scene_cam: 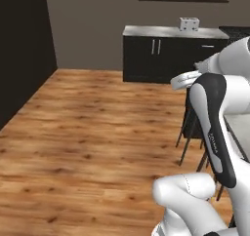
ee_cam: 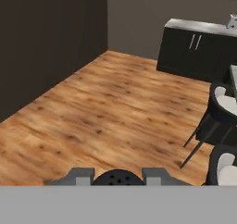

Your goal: The dining table condiment station is running low on shaker. Refill the condiment station by opening the cabinet and taking the shaker from the cabinet and placing it on the dining table.

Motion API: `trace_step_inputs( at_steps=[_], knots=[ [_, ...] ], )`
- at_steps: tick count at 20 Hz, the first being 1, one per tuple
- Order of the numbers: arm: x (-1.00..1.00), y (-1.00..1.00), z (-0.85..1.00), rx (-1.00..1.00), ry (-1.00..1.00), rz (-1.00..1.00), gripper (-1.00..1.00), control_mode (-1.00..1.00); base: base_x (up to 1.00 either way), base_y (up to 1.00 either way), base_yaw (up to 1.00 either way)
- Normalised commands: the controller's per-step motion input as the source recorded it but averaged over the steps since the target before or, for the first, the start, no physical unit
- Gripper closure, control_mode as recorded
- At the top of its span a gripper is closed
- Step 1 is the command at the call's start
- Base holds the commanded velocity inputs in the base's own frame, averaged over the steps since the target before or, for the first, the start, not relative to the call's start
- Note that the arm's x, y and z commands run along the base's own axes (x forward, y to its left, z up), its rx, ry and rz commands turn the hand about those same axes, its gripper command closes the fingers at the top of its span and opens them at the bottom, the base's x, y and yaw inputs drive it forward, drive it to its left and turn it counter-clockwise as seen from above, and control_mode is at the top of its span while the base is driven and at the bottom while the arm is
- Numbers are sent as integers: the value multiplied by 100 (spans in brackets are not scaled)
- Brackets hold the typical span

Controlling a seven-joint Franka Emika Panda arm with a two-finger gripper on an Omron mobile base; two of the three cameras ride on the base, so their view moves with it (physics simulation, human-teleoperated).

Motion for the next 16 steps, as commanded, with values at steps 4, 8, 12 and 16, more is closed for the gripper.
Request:
trace_step_inputs(
  at_steps=[4,8,12,16],
  knots=[
    [0,0,0,0,0,0,100,100,92,42,-44],
    [0,0,0,0,0,0,100,100,84,30,-47],
    [0,0,0,0,0,0,100,100,81,11,-49],
    [0,0,0,0,0,0,100,100,77,10,-51]
  ],
)
